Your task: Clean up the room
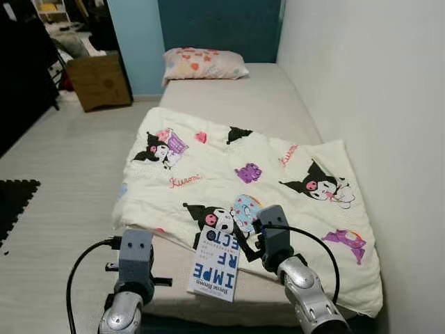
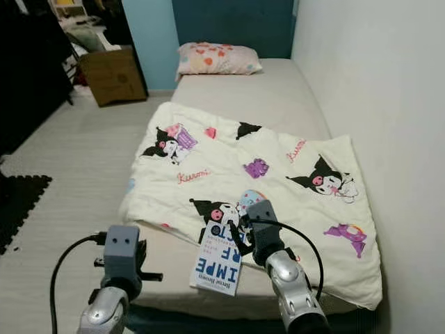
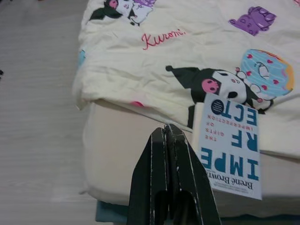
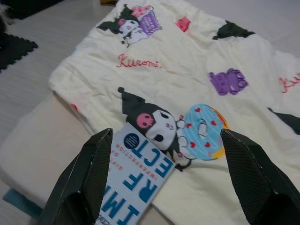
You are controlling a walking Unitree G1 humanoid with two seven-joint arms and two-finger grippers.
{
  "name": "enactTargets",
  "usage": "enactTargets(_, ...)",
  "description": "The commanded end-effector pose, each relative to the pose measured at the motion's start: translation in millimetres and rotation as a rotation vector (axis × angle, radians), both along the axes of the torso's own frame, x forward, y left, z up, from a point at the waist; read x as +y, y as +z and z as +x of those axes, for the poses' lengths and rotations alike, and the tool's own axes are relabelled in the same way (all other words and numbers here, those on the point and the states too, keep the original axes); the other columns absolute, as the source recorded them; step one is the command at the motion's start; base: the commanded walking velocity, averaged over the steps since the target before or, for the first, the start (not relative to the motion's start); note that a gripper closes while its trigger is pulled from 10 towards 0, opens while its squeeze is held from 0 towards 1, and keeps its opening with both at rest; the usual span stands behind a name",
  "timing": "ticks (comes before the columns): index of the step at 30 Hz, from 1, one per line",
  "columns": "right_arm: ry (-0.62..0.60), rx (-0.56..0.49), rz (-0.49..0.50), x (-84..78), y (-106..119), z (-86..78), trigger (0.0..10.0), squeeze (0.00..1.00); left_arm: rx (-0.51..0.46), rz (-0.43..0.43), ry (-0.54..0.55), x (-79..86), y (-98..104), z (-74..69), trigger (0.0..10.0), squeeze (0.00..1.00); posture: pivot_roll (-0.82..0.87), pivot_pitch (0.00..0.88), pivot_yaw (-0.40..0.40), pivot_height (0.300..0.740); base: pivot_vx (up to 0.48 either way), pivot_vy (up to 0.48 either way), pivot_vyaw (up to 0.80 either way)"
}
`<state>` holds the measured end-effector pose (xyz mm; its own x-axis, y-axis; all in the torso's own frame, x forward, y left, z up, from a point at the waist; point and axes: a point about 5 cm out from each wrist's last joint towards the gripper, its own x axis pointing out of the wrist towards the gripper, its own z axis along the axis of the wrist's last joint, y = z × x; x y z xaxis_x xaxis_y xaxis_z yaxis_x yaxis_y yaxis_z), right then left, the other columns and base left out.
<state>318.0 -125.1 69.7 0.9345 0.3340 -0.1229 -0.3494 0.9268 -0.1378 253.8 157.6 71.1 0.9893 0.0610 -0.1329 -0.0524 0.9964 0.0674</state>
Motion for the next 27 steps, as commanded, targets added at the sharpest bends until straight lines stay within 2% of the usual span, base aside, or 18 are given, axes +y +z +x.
enactTargets(1, -0.003, 0.02, 0.014, 1.2, -4.5, -3.3, 10.0, 0.0, 0.02, 0.004, 0.011, 4.0, -4.9, -3.7, 10.0, 0.0, -0.04, 0.134, -0.039, 0.74, 0.0, 0.0, 0.0)
enactTargets(3, -0.003, 0.02, 0.014, 1.3, -4.5, -3.3, 10.0, 0.0, 0.02, -0.004, 0.01, 3.9, -4.9, -3.7, 10.0, 0.0, -0.04, 0.134, -0.039, 0.74, 0.0, 0.0, 0.0)
enactTargets(13, -0.004, 0.022, 0.018, 2.4, -5.0, -4.0, 10.0, 0.0, 0.017, 0.001, 0.011, 6.9, -4.4, -3.8, 10.0, 0.0, -0.04, 0.138, -0.037, 0.74, 0.0, 0.475, 0.0)
enactTargets(27, -0.005, 0.024, 0.02, 2.3, -5.4, -4.7, 10.0, 0.0, -0.001, 0.051, 0.026, 10.8, -2.1, -2.1, 10.0, 0.0, -0.04, 0.142, -0.033, 0.74, 0.0, 0.0, 0.0)
